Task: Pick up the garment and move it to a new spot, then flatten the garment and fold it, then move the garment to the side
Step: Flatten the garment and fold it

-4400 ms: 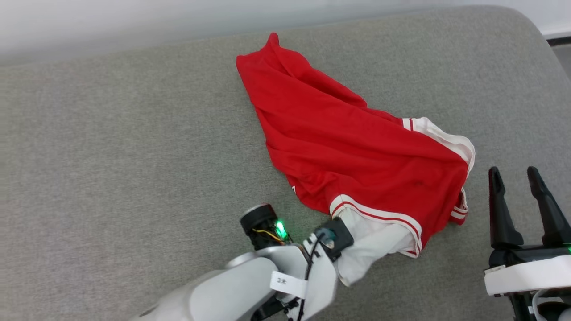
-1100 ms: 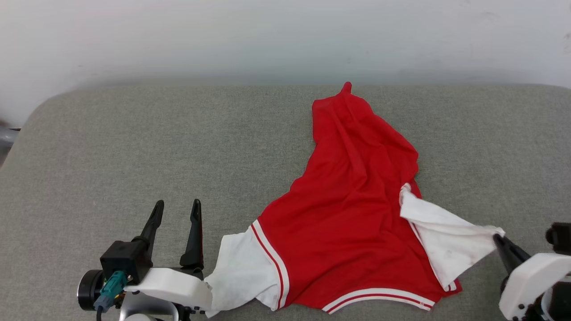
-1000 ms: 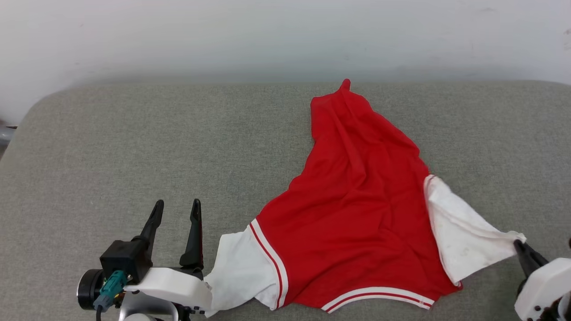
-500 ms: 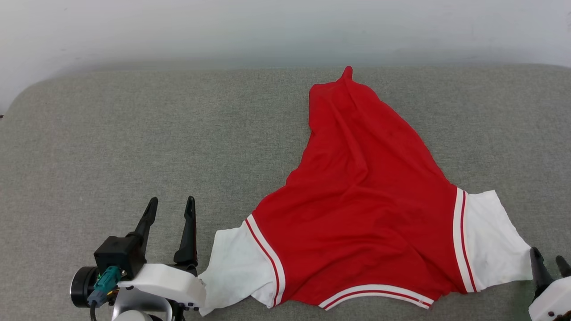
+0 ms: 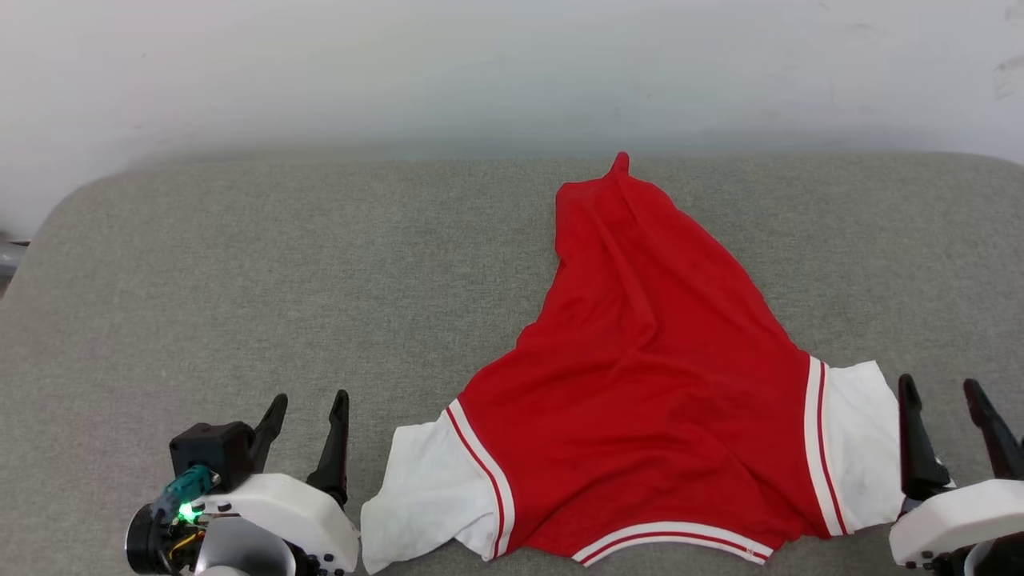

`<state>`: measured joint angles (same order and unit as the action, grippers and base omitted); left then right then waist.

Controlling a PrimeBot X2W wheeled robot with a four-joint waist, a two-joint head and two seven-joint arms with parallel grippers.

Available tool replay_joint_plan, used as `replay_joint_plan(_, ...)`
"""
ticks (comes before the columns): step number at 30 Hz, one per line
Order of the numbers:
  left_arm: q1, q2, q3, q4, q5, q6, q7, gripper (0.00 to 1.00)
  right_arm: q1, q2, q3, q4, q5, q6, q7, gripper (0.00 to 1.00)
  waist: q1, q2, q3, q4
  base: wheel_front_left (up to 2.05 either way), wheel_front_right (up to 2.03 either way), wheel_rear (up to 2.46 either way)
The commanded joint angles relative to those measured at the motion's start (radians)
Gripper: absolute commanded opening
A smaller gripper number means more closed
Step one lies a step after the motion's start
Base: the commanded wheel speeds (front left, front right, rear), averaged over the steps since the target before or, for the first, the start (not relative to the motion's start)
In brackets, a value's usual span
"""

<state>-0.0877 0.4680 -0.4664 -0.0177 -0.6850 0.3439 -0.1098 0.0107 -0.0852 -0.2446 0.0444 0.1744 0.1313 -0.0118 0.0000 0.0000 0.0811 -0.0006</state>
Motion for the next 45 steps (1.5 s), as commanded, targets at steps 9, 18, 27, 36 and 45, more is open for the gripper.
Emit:
replay_joint_plan(9,-0.002,0.104,-0.081,-0.075,-0.071,-0.058,0.295,1.0,0.09,0.029,0.155,-0.213,-0.01,-0.001,0.04,1.0,0.0,0.0,-0.035,-0.012,0.0,0.0,0.0)
replay_joint_plan(18,0.002,0.137,-0.178,-0.017,-0.123,-0.108,0.507,1.0,0.104,0.036,0.213,-0.273,0.01,-0.001,0.061,1.0,0.0,0.0,0.006,-0.042,0.0,0.0,0.0)
replay_joint_plan(27,-0.068,0.094,-0.217,0.13,-0.146,-0.16,0.573,1.0,0.075,0.036,0.221,-0.255,0.05,-0.001,0.047,1.0,0.0,0.0,0.055,-0.065,0.0,0.0,0.0)
replay_joint_plan(36,-0.101,0.063,-0.257,0.2,-0.153,-0.221,0.598,0.0,0.058,0.036,0.177,-0.198,0.077,-0.001,0.044,1.0,0.0,0.0,0.067,-0.073,0.0,0.0,0.0)
replay_joint_plan(45,-0.083,0.102,-0.177,0.099,-0.124,-0.164,0.457,0.0,0.052,-0.036,0.036,-0.027,0.173,-0.001,0.159,1.0,0.0,0.0,0.055,-0.056,0.0,0.0,0.0)
